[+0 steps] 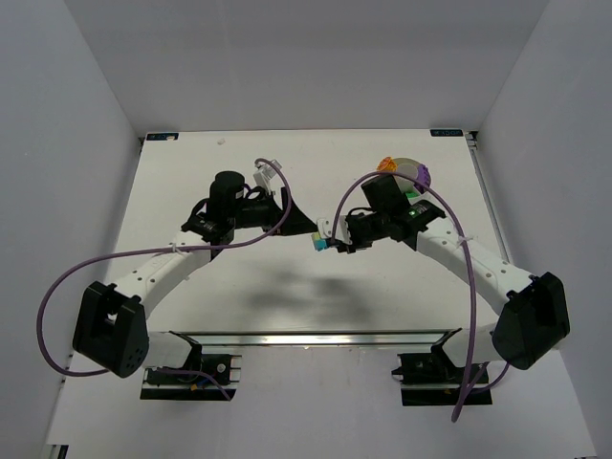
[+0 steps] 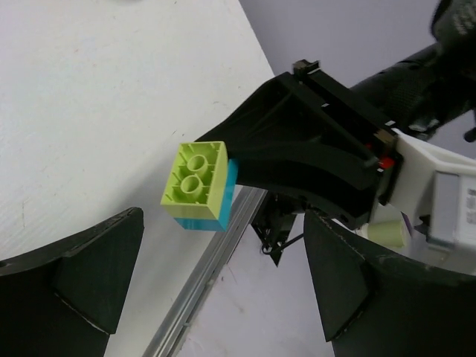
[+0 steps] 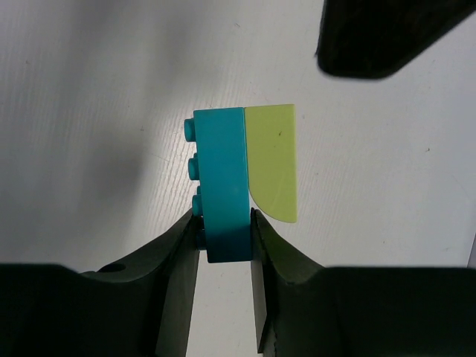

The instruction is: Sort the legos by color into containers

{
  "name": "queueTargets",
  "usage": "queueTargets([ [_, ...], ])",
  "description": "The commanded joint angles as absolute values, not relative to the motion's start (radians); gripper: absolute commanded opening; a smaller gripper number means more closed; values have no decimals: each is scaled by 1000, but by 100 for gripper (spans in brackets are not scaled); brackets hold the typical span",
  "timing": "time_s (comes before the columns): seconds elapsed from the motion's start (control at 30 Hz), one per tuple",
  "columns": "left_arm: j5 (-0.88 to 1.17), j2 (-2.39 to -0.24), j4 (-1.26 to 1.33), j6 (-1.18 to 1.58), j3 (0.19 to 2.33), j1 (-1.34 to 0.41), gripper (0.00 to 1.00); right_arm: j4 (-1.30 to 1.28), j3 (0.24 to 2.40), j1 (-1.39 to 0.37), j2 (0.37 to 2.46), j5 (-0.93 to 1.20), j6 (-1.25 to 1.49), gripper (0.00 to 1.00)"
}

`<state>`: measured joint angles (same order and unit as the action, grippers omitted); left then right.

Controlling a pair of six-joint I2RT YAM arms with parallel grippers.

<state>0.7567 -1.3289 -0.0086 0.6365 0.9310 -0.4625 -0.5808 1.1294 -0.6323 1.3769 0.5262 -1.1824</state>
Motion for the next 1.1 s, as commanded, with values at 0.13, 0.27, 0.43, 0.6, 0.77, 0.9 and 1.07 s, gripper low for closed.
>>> queueTargets([
  [0.13,765,-1374,-35,634,914,-468,97,-580,1183,-681,1370,499,-1181,0],
  [0.27,775,-1397,-14,646,908,-468,92,-589,1190,-695,1362,505,-1178,0],
  [0.43,793,-1411,34,669,905,-468,83,-595,1190,-710,1359,503,-1173,0],
  [0.6,827,-1430,44,686,907,-468,72,-584,1183,-710,1358,499,-1170,0],
  [0.77,831,-1436,51,692,894,-468,69,-572,1186,-713,1362,486,-1163,0],
  [0.9,847,-1440,61,699,891,-468,65,-565,1190,-713,1373,480,-1163,0],
  [1.07,876,-1453,78,707,885,-468,65,-555,1192,-712,1379,479,-1158,0],
])
